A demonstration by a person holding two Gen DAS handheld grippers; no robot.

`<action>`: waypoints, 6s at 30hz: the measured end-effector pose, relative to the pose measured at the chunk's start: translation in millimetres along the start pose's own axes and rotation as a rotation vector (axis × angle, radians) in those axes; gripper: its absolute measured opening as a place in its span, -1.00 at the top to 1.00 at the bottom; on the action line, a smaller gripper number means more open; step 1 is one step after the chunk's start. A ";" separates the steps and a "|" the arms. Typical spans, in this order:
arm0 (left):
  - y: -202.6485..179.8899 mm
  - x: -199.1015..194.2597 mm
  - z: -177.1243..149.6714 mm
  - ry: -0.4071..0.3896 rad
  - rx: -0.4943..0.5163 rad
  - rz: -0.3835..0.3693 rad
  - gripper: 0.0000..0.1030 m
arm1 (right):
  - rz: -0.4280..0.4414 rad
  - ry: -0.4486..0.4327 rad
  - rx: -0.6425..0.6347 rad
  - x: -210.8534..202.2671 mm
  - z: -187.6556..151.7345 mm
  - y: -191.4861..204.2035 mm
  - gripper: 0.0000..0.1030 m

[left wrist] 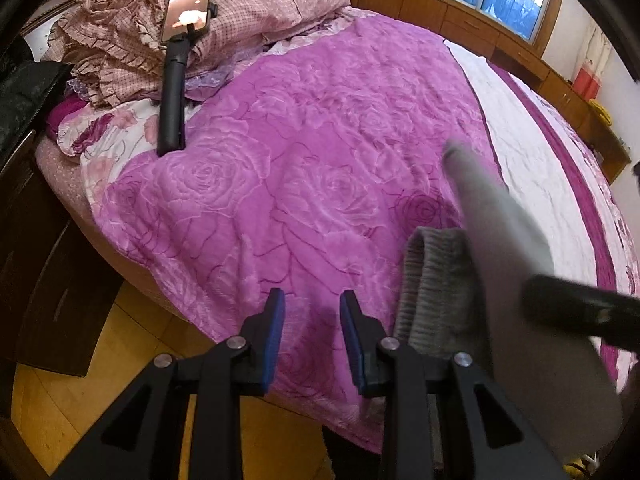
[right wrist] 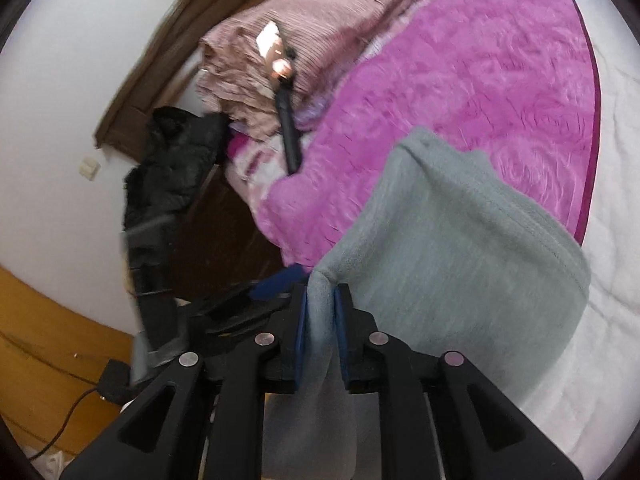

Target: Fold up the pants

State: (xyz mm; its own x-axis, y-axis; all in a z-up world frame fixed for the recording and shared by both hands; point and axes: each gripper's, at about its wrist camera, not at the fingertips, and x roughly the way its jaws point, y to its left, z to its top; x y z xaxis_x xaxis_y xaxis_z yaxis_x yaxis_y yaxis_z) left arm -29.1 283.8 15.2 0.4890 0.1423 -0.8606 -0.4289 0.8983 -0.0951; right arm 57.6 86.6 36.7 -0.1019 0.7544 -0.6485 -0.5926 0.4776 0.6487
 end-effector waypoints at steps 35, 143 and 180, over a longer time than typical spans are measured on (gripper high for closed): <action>-49.4 -22.8 -5.2 -0.040 0.111 -0.187 0.82 | -0.163 -0.002 0.151 -52.8 -70.7 -79.2 0.13; -315.5 33.4 -6.7 -0.016 0.518 -0.342 0.12 | -0.630 -0.329 0.191 -266.1 -74.8 -218.0 0.38; -291.6 34.0 -81.9 0.043 0.373 -0.153 -0.56 | -0.741 -0.315 0.279 -226.4 -174.2 -196.5 -0.47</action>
State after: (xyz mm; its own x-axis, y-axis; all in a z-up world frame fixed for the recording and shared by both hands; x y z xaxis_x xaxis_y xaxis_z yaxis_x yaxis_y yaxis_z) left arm 50.3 -7.4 -27.3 0.4900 -0.0151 -0.8716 -0.0443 0.9981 -0.0423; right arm 58.0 -256.5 -13.3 0.4860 0.2730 -0.8302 -0.1953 0.9599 0.2013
